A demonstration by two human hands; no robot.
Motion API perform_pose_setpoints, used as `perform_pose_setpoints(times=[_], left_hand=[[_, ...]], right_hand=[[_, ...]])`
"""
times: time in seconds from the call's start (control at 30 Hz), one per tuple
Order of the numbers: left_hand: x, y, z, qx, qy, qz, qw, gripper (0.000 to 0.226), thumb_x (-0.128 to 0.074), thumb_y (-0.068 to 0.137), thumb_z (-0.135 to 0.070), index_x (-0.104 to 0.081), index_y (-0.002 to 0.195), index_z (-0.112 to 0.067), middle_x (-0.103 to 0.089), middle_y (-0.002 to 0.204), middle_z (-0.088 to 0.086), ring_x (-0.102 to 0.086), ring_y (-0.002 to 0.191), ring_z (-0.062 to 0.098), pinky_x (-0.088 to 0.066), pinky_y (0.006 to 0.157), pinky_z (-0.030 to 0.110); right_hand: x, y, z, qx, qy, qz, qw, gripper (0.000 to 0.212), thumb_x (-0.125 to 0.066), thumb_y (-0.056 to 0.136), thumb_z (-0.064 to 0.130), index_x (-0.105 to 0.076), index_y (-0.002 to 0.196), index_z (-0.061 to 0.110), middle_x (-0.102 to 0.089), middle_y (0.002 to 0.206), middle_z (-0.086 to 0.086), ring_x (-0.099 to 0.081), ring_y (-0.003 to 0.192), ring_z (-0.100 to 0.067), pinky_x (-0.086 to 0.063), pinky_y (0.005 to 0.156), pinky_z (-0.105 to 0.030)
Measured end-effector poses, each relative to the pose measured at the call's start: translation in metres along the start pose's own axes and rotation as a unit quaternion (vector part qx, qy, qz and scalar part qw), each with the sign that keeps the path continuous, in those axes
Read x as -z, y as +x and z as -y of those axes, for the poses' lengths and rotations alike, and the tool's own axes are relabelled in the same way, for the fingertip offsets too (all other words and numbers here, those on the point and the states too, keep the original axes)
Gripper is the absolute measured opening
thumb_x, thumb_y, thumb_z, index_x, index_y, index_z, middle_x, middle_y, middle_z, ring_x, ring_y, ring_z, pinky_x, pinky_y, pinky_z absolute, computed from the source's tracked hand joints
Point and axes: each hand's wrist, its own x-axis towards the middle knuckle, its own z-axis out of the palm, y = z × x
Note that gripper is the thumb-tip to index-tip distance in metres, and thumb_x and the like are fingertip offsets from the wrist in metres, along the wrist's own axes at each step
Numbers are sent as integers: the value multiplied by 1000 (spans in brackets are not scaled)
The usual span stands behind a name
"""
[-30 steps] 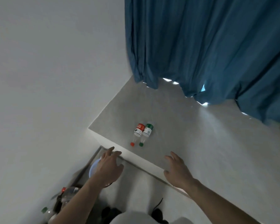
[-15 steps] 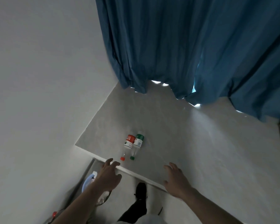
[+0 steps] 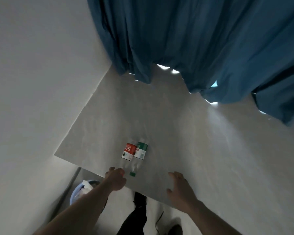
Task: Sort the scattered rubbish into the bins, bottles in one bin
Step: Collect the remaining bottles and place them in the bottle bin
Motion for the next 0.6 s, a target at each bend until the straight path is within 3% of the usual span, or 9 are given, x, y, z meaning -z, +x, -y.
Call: perform_pose_setpoints(times=[0.17,0.4,0.47,0.6], left_hand=[[-14,65,11,39,-64,20,997,44,-57,83,-26,-67,125,-36,-45,139,5,-52,118,31,-50,102,43],[-45,108,-8,-22,-27,13,999,37,-52,93,-25,-63,125,-41,-6,167,3,-19,149,40,-26,121,50],[-57,119,-19,-59,-31,20,998,37,-51,92,-24,-63,120,-45,-5,168,2,-4,153,38,-20,122,52],[-76,126,-45,-91,-36,21,995,42,-56,86,-20,-65,117,-46,-4,168,1,-8,154,36,-24,122,48]], right_hand=[[-9,54,9,13,-1,-2,1000,65,-54,95,30,-27,154,23,-26,156,-1,-37,139,-25,-34,115,-37],[-33,118,9,0,105,11,994,59,-59,95,23,-39,151,25,-38,153,-1,-43,139,-17,-35,114,-28],[-41,131,6,-2,130,14,991,57,-60,95,19,-44,149,25,-41,152,-1,-42,139,-15,-33,114,-26],[-56,156,-3,-19,170,35,985,49,-65,91,9,-58,139,16,-55,135,-2,-51,125,-11,-35,100,-15]])
